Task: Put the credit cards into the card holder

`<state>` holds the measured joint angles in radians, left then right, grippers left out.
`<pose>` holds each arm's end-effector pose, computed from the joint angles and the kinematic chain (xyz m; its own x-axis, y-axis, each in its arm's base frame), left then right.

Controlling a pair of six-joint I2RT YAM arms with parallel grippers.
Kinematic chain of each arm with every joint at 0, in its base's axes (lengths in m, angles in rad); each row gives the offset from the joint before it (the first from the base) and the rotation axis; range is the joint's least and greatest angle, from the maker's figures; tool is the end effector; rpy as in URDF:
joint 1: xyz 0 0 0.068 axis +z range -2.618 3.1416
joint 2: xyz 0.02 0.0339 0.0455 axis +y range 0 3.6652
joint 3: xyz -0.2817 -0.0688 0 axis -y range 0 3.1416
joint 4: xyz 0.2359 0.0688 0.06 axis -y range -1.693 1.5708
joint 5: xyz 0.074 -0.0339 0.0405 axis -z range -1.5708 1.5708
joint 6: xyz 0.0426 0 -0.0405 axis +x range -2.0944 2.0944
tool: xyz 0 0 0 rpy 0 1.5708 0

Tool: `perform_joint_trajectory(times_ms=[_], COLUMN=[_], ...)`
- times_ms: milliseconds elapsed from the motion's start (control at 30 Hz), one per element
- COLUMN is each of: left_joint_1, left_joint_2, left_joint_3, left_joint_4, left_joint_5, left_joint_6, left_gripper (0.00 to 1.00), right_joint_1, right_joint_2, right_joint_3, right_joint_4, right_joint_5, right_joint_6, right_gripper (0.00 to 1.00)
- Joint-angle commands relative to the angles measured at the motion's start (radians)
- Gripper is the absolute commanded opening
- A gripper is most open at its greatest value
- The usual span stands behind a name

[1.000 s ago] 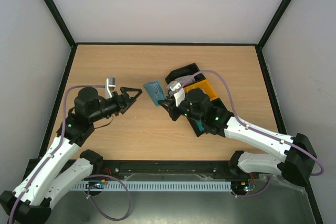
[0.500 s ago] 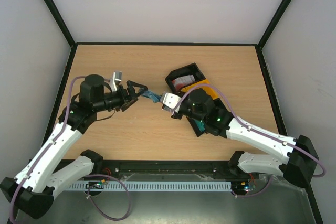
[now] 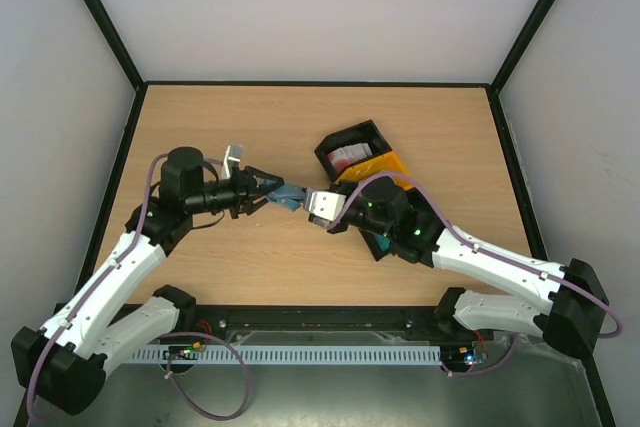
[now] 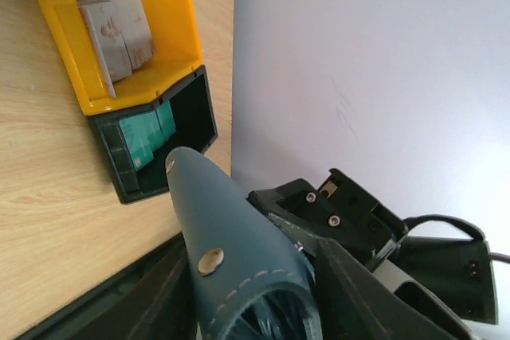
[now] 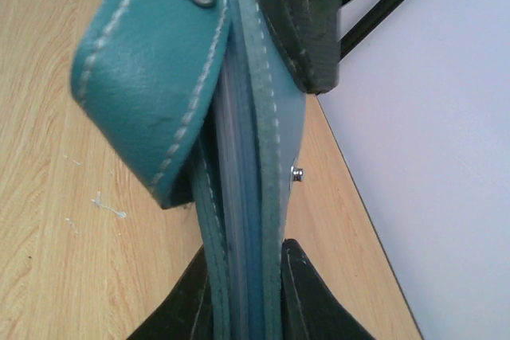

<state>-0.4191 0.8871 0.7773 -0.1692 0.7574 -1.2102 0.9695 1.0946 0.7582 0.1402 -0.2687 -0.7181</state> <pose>0.1562 -0.1016 0.3368 -0.9299 -0.3300 -0.1622 0.0818 0.2442 -0.9663 0.1300 0.2094 0.3202 0.5370 -0.3386 -0.7727 -0.7822 0.1433 -0.6064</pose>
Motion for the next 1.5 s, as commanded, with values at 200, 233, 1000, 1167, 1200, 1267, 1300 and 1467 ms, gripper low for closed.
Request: perform_joint_trajectory(times_ms=[200, 233, 1000, 1167, 1200, 1267, 1300, 1467], left_joint_1=[0.013, 0.019, 0.025, 0.023, 0.023, 0.024, 0.023, 0.024], left_joint_2=[-0.009, -0.012, -0.21, -0.212, -0.214, -0.216, -0.22, -0.236], left_joint_3=[0.006, 0.014, -0.043, -0.056, -0.059, -0.066, -0.069, -0.079], left_joint_4=[0.002, -0.002, 0.306, 0.35, 0.358, 0.367, 0.367, 0.336], left_joint_5=[-0.097, -0.128, -0.331, -0.321, -0.318, -0.314, -0.312, -0.303], left_joint_6=[0.094, 0.118, 0.145, 0.122, 0.12, 0.116, 0.115, 0.115], left_gripper=[0.02, 0.02, 0.02, 0.02, 0.02, 0.02, 0.02, 0.07], right_joint_1=[0.018, 0.018, -0.043, -0.043, -0.042, -0.043, -0.043, -0.047], right_joint_2=[-0.048, -0.063, 0.111, 0.156, 0.165, 0.181, 0.187, 0.198], right_joint_3=[0.074, 0.074, 0.125, 0.134, 0.134, 0.137, 0.142, 0.159], right_joint_4=[-0.088, -0.109, 0.593, 0.587, 0.584, 0.577, 0.566, 0.58], right_joint_5=[-0.083, -0.09, -0.235, -0.169, -0.155, -0.126, -0.112, -0.046], right_joint_6=[0.411, 0.483, 2.027, 2.172, 2.201, 2.234, 2.245, 2.203], right_gripper=[0.64, 0.66, 0.85, 0.84, 0.82, 0.77, 0.74, 0.42])
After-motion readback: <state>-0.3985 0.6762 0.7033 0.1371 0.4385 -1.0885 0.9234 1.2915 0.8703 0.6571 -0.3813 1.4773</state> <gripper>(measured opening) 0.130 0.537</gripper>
